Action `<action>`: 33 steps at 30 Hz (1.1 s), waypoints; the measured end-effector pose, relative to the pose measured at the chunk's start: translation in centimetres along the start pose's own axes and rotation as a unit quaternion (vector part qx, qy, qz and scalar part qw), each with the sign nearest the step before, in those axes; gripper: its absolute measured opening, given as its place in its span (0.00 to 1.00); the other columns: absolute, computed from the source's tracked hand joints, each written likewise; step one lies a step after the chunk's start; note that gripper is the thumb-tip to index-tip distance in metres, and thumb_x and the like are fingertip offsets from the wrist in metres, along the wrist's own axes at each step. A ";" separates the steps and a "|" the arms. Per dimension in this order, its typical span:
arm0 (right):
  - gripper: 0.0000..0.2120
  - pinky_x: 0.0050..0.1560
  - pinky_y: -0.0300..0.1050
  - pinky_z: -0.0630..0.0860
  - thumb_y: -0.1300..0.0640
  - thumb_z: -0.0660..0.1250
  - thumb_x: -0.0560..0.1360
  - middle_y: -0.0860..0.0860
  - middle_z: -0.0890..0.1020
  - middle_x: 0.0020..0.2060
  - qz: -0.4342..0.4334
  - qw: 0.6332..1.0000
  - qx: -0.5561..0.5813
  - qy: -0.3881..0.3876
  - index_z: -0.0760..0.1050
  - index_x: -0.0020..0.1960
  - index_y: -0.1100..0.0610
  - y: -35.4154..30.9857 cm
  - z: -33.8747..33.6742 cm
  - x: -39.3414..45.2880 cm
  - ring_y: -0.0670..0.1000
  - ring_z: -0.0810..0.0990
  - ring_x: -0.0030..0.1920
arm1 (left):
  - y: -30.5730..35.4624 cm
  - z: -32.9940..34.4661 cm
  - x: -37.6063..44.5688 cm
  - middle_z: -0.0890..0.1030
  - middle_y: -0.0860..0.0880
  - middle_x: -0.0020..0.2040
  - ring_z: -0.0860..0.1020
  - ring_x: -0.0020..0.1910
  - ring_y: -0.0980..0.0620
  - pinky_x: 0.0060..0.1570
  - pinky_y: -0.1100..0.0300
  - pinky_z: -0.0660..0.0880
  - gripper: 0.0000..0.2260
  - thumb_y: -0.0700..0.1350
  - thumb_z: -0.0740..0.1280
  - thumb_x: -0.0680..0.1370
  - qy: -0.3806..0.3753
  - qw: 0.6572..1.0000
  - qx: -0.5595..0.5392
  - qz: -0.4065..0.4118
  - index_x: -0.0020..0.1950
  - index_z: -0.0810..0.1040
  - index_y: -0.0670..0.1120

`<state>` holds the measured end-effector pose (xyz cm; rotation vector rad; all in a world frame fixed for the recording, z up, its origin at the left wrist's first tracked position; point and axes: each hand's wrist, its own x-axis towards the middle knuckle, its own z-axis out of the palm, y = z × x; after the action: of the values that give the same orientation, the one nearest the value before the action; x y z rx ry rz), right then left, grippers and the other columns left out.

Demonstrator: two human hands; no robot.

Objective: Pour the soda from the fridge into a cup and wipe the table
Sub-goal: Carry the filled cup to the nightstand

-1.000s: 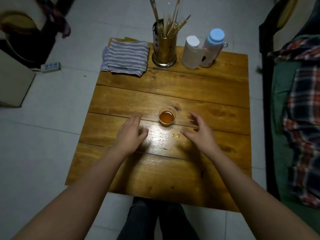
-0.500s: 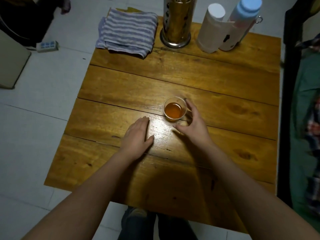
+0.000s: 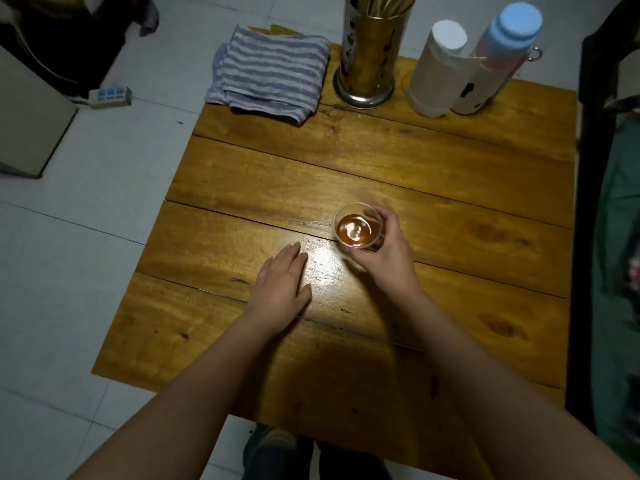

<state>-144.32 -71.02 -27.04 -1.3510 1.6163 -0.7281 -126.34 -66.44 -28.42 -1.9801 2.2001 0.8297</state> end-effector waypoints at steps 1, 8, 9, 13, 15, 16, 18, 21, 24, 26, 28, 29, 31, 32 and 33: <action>0.35 0.58 0.40 0.71 0.55 0.77 0.63 0.41 0.72 0.57 -0.002 1.000 0.000 0.001 0.63 0.65 0.51 -0.2 -0.1 -0.1 0.43 0.72 0.58 | 0.0 -0.1 0.0 0.52 0.50 0.77 0.50 0.76 0.51 0.74 0.54 0.47 0.28 0.51 0.59 0.78 -0.003 1.000 0.001 -0.002 0.75 0.54 0.47; 0.35 0.60 0.49 0.74 0.59 0.76 0.63 0.43 0.73 0.59 -0.033 0.999 0.023 0.007 0.64 0.66 0.51 -3.6 -1.5 -1.2 0.43 0.72 0.60 | 0.8 -3.1 -0.3 0.56 0.47 0.76 0.54 0.75 0.48 0.73 0.52 0.50 0.25 0.50 0.59 0.78 -0.007 1.000 -0.008 -0.022 0.74 0.58 0.47; 0.35 0.60 0.52 0.74 0.59 0.76 0.63 0.44 0.73 0.60 -0.040 0.999 0.026 0.007 0.64 0.65 0.51 -4.4 -1.8 -1.4 0.45 0.72 0.61 | 1.0 -3.9 -0.5 0.57 0.47 0.76 0.55 0.75 0.48 0.73 0.52 0.51 0.25 0.50 0.60 0.78 -0.004 0.999 -0.021 -0.027 0.74 0.59 0.47; 0.34 0.61 0.52 0.73 0.58 0.77 0.63 0.45 0.74 0.59 -0.069 0.997 0.030 0.007 0.64 0.63 0.48 -8.7 -2.9 -2.6 0.46 0.73 0.61 | 1.9 -7.2 -1.3 0.66 0.45 0.72 0.62 0.71 0.47 0.71 0.54 0.57 0.24 0.49 0.61 0.78 0.027 0.997 -0.064 -0.027 0.72 0.62 0.46; 0.34 0.61 0.51 0.73 0.57 0.77 0.63 0.44 0.74 0.58 -0.091 0.995 0.029 0.004 0.63 0.63 0.47 -11.1 -3.4 -3.4 0.45 0.74 0.60 | 2.5 -9.3 -2.0 0.70 0.46 0.69 0.65 0.69 0.48 0.69 0.54 0.60 0.22 0.49 0.61 0.78 0.052 0.994 -0.091 -0.024 0.71 0.65 0.47; 0.34 0.60 0.51 0.74 0.56 0.77 0.63 0.42 0.74 0.58 -0.101 0.994 0.030 0.000 0.63 0.62 0.46 -12.2 -3.7 -3.9 0.44 0.74 0.60 | 2.8 -10.4 -2.6 0.71 0.47 0.68 0.67 0.68 0.48 0.67 0.54 0.62 0.21 0.49 0.62 0.78 0.061 0.992 -0.111 -0.026 0.71 0.66 0.47; 0.34 0.60 0.48 0.74 0.56 0.77 0.63 0.38 0.74 0.56 -0.115 0.993 0.032 -0.012 0.63 0.62 0.44 -14.6 -4.1 -5.0 0.41 0.73 0.59 | 3.3 -12.4 -3.7 0.75 0.48 0.65 0.71 0.65 0.49 0.63 0.55 0.67 0.20 0.47 0.63 0.77 0.079 0.981 -0.173 -0.036 0.69 0.68 0.48; 0.34 0.60 0.43 0.73 0.56 0.77 0.63 0.35 0.73 0.55 -0.127 0.990 0.040 -0.034 0.63 0.62 0.44 -17.6 -4.5 -6.6 0.37 0.73 0.58 | 3.6 -15.1 -5.9 0.78 0.49 0.58 0.75 0.58 0.53 0.54 0.62 0.71 0.17 0.42 0.64 0.76 0.106 0.936 -0.328 -0.076 0.65 0.72 0.47; 0.34 0.57 0.35 0.72 0.53 0.77 0.63 0.39 0.73 0.58 -0.152 0.986 0.031 -0.064 0.63 0.63 0.45 -20.0 -4.2 -8.3 0.38 0.73 0.59 | 3.7 -17.4 -8.5 0.78 0.51 0.51 0.76 0.48 0.61 0.44 0.75 0.71 0.14 0.37 0.62 0.77 0.116 0.878 -0.454 -0.096 0.62 0.74 0.44; 0.34 0.56 0.32 0.71 0.53 0.77 0.63 0.42 0.73 0.59 -0.167 0.982 0.025 -0.087 0.63 0.64 0.46 -21.3 -3.7 -9.3 0.40 0.73 0.59 | 3.4 -18.6 -10.4 0.79 0.54 0.48 0.77 0.47 0.63 0.45 0.72 0.73 0.13 0.37 0.61 0.77 0.125 0.848 -0.504 -0.107 0.60 0.75 0.44; 0.34 0.55 0.33 0.72 0.52 0.77 0.63 0.43 0.74 0.59 -0.181 0.978 0.020 -0.105 0.64 0.64 0.47 -22.5 -3.0 -10.3 0.40 0.73 0.58 | 2.6 -19.3 -12.2 0.80 0.57 0.47 0.79 0.48 0.59 0.51 0.62 0.75 0.11 0.39 0.60 0.78 0.139 0.829 -0.528 -0.124 0.59 0.76 0.46; 0.34 0.54 0.33 0.72 0.52 0.77 0.63 0.43 0.74 0.59 -0.187 0.975 0.016 -0.114 0.64 0.63 0.47 -23.0 -2.6 -10.8 0.40 0.73 0.58 | 2.2 -19.6 -13.1 0.80 0.57 0.46 0.79 0.49 0.57 0.53 0.58 0.75 0.11 0.39 0.60 0.79 0.145 0.823 -0.533 -0.133 0.59 0.76 0.46; 0.34 0.53 0.30 0.71 0.52 0.77 0.63 0.43 0.74 0.59 -0.202 0.970 0.004 -0.137 0.63 0.63 0.47 -23.8 -1.6 -11.8 0.40 0.73 0.58 | 1.2 -19.8 -14.9 0.80 0.57 0.47 0.80 0.49 0.56 0.54 0.55 0.75 0.11 0.40 0.60 0.79 0.157 0.813 -0.541 -0.147 0.60 0.76 0.45; 0.34 0.53 0.29 0.71 0.52 0.77 0.63 0.44 0.74 0.59 -0.209 0.966 -0.002 -0.150 0.63 0.64 0.47 -24.2 -1.0 -12.3 0.41 0.72 0.58 | 0.7 -19.8 -15.8 0.80 0.56 0.47 0.80 0.49 0.56 0.54 0.55 0.76 0.11 0.40 0.60 0.79 0.163 0.808 -0.545 -0.155 0.60 0.76 0.45; 0.34 0.53 0.27 0.70 0.52 0.76 0.64 0.45 0.73 0.60 -0.214 0.963 -0.005 -0.163 0.63 0.64 0.48 -24.5 -0.4 -12.7 0.41 0.72 0.59 | 0.3 -19.8 -16.8 0.81 0.56 0.47 0.80 0.48 0.56 0.53 0.56 0.76 0.11 0.40 0.60 0.79 0.169 0.802 -0.550 -0.162 0.60 0.76 0.45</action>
<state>-133.42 -64.52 -2.51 -1.7533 1.0801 -0.6987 -117.83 -59.80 -4.81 -3.0248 1.4186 2.1518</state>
